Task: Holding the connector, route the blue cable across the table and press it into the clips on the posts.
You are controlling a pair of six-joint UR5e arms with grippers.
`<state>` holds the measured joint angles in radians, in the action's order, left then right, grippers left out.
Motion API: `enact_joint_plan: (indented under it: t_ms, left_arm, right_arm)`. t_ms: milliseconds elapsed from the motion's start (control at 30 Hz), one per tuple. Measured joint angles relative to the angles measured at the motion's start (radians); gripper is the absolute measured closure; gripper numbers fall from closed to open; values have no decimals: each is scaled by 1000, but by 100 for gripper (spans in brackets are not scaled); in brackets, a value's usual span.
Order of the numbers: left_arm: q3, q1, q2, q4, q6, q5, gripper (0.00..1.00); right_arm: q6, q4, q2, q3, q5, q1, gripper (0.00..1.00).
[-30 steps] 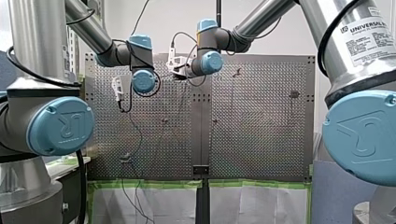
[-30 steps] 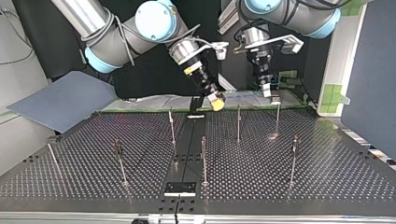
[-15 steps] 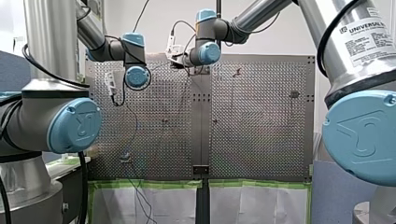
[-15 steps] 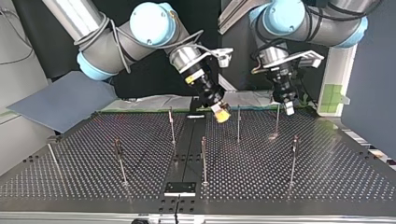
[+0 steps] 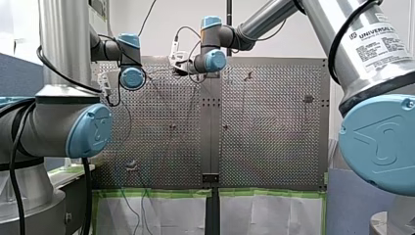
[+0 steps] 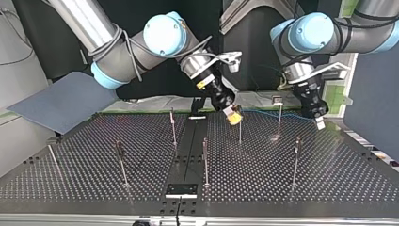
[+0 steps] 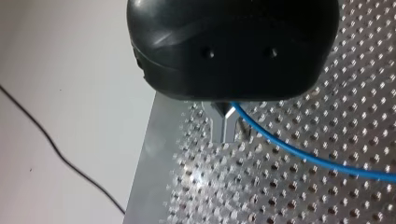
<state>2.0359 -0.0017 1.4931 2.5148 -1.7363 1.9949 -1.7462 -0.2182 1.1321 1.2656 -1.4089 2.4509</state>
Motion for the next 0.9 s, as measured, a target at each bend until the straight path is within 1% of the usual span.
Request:
enact_joint_plan:
  t_ms: [33,167,267,467,633,800,900]
  left_arm:
    - [-3,10,3,1,-2,-8,98]
    - [-20,57,28,8,-6,-42,98]
    - [-29,89,43,9,-7,-64,98]
    - [-45,145,51,7,-20,-92,98]
    - [-65,161,52,5,-47,-131,98]
    - [-77,159,58,8,-59,-179,98]
    - [-84,154,74,18,-58,-210,98]
  right_arm:
    - [-2,0,-2,-6,2,0,100]
    - [-24,0,-5,-39,12,1,100]
    - [-34,1,-13,-61,18,1,100]
    - [-39,6,-41,-82,27,8,100]
    - [-39,5,-59,-89,27,13,100]
    - [-39,5,-68,-105,24,19,100]
    - [-39,5,-70,-115,20,20,100]
